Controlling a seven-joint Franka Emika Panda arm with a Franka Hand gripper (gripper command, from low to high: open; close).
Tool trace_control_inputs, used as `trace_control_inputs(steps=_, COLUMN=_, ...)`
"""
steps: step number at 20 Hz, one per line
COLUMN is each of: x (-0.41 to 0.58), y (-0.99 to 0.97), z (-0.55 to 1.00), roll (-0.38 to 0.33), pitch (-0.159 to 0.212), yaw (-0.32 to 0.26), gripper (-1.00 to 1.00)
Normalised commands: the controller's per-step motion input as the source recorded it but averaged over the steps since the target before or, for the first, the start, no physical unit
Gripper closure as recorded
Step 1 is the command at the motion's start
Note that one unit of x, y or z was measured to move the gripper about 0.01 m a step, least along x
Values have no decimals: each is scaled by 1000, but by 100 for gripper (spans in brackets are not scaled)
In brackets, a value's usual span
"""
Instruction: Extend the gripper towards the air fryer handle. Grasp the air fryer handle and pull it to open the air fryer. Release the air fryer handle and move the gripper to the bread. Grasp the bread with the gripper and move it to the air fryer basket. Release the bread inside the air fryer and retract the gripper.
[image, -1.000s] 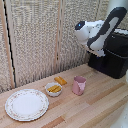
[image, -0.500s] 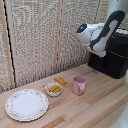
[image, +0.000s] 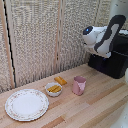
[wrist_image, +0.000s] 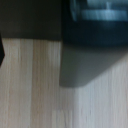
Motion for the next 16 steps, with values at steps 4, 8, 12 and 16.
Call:
trace_control_inputs(steps=4, x=-37, y=-321, z=0, roll=-34, pitch=31, yaw=110, gripper=100)
trace_control_inputs(steps=8, x=0, y=-19, z=0, roll=0, pitch=-1, yaw=-20, gripper=100)
trace_control_inputs(steps=12, x=197, y=-19, z=56, roll=20, pitch=32, yaw=-51, gripper=100)
trace_control_inputs(steps=16, x=236, y=-231, z=394, roll=155, pitch=222, yaw=-27, gripper=100)
